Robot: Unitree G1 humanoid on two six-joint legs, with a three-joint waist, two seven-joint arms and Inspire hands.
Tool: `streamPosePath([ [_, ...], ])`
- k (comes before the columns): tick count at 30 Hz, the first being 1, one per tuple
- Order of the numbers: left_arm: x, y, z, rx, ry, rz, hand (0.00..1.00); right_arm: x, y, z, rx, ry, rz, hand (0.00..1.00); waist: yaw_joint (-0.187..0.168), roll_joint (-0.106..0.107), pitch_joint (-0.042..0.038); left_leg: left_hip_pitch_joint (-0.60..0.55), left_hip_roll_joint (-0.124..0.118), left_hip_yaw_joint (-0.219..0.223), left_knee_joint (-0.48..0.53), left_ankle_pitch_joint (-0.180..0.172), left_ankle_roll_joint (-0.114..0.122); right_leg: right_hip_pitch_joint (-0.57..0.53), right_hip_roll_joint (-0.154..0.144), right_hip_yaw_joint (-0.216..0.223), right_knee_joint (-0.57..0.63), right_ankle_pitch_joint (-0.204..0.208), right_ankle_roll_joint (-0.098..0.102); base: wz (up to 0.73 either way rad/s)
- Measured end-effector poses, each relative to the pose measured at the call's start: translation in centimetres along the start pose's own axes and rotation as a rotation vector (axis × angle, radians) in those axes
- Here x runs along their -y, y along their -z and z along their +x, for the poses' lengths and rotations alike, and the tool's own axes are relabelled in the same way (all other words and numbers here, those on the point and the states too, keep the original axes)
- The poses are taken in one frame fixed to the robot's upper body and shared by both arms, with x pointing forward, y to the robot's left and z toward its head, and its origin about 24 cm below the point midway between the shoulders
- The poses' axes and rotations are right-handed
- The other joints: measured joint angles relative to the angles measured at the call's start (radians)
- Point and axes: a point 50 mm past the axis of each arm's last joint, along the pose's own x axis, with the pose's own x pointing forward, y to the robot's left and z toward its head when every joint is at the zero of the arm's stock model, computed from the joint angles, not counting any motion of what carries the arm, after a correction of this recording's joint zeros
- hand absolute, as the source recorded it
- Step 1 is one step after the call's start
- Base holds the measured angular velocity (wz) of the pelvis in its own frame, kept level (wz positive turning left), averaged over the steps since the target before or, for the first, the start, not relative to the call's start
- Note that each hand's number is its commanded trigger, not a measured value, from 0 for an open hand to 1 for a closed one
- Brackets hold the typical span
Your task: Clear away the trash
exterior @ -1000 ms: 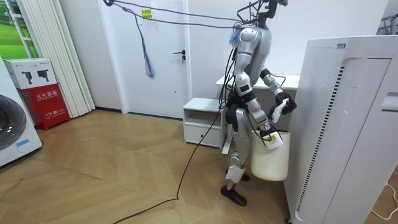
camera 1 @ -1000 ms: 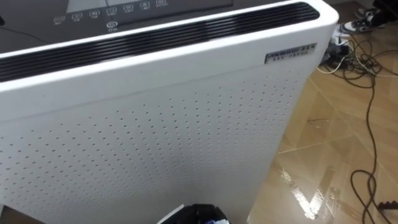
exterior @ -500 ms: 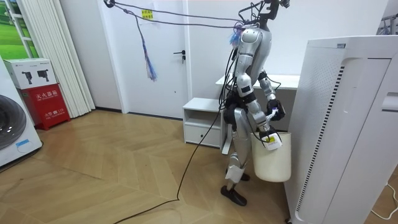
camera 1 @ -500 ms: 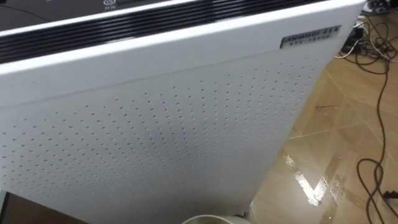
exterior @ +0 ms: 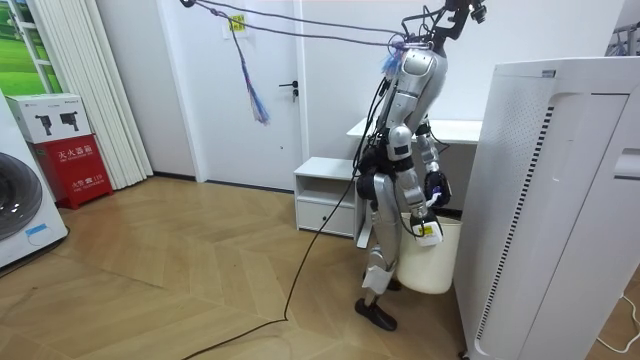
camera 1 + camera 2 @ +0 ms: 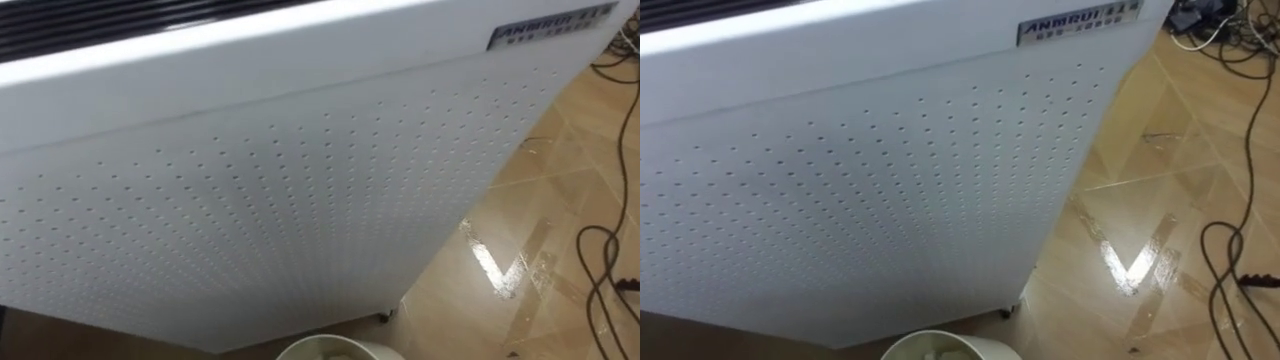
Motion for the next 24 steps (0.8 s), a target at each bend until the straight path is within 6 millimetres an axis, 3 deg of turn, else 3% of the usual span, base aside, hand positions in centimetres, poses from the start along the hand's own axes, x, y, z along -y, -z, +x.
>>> streamPosePath([
  [4,-0.44,-0.05,0.07,-0.008,-0.031,0.025,0.0,-0.01,-0.03,0.04,-0.001,0.0,0.0,1.0,0.001,-0.009,0.0024,-0.012,0.001,0.003,0.007,0.0,0.0,-0.003,-0.001,-0.006,-0.002,0.0,0.0,0.04],
  [24,-0.26,0.27,0.08,-0.015,-0.057,0.018,0.0,-0.68,0.63,0.1,-0.023,-0.01,0.048,1.0,0.0,-0.012,-0.0006,-0.02,0.005,0.014,0.023,0.0,0.001,-0.003,-0.002,-0.008,0.005,0.002,-0.003,0.02],
])
